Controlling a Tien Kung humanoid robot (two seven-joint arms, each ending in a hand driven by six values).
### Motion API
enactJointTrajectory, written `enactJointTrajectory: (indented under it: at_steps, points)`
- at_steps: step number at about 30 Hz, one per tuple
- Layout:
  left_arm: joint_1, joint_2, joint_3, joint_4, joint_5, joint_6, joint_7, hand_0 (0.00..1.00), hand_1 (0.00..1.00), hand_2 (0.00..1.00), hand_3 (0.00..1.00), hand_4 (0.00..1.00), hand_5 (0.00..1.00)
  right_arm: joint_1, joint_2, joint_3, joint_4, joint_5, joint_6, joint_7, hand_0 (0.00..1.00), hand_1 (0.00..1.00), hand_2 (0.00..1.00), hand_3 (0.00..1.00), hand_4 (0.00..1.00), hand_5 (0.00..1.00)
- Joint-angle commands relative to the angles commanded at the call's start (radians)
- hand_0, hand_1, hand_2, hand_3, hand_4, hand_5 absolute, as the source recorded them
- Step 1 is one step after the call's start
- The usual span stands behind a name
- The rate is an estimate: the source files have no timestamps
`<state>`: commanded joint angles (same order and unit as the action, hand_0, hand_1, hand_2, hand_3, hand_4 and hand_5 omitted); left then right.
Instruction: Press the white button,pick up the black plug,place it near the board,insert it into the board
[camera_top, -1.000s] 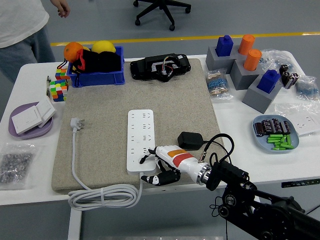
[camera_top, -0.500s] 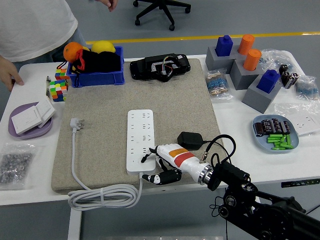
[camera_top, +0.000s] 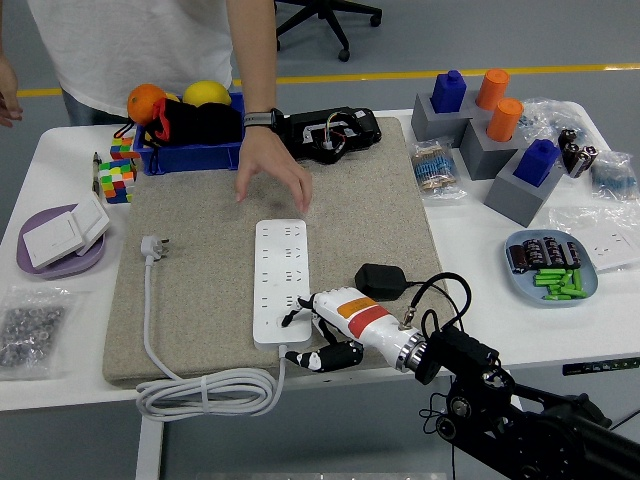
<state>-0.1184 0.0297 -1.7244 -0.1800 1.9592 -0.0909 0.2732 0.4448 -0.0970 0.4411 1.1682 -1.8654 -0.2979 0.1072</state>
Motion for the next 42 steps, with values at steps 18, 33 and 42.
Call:
enactJointTrajectory:
  at_steps: [18,33,42]
  points:
    - [-0.002,0.004,0.000,0.000,0.007,-0.002,0.002,0.824,0.790,0.745,0.791,0.575,0.480,0.030,-0.011,-0.062,0.002,-0.090,-0.041,-0.073,0.002,0.002,0.120,0.619,0.797,0.400]
    - [0.001,0.002,-0.002,0.000,0.007,-0.001,0.001,0.824,0.789,0.745,0.791,0.575,0.477,0.027,-0.022,-0.035,0.076,-0.055,-0.031,-0.062,0.002,0.002,0.120,0.618,0.800,0.395]
    - [0.000,0.001,-0.005,0.000,0.007,0.000,0.001,0.824,0.790,0.745,0.791,0.576,0.480,0.007,-0.031,0.022,0.171,-0.021,-0.029,-0.038,0.002,0.002,0.120,0.617,0.804,0.391]
